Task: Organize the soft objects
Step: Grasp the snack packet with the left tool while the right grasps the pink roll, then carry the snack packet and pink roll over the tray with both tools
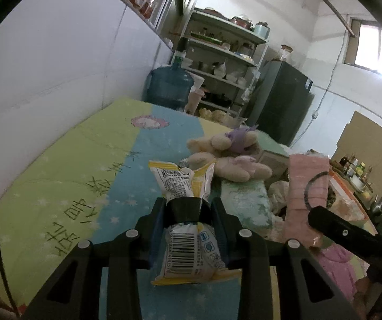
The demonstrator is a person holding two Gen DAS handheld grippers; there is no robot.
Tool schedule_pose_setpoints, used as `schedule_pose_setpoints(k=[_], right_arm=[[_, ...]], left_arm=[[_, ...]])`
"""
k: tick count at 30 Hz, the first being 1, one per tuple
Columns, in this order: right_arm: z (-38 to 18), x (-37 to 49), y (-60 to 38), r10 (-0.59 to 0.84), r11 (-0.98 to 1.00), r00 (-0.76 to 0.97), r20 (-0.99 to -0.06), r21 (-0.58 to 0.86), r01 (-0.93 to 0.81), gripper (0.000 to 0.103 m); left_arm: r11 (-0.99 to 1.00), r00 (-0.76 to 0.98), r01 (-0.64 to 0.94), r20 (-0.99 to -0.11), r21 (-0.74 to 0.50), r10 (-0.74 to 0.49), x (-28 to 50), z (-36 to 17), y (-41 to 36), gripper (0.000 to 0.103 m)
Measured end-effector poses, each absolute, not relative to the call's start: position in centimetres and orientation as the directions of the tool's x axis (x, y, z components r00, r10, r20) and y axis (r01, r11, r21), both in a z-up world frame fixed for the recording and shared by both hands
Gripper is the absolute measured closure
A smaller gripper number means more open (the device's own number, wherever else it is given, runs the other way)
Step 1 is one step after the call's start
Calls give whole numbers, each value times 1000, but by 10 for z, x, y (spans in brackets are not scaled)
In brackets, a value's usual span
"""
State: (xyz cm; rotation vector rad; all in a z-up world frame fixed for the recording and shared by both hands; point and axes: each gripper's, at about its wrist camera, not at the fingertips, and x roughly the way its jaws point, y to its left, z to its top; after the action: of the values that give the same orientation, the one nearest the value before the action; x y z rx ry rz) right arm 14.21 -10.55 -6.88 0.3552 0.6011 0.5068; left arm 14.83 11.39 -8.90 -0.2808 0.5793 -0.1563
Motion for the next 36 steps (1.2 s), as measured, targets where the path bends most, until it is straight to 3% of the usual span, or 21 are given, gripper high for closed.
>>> schedule_pose_setpoints(k=[36], right_arm=[[-45,109,-160,527,812,777,-343,473,-342,86]], left_arm=[[948,857,216,-419,-236,-299,114,-36,47,68]])
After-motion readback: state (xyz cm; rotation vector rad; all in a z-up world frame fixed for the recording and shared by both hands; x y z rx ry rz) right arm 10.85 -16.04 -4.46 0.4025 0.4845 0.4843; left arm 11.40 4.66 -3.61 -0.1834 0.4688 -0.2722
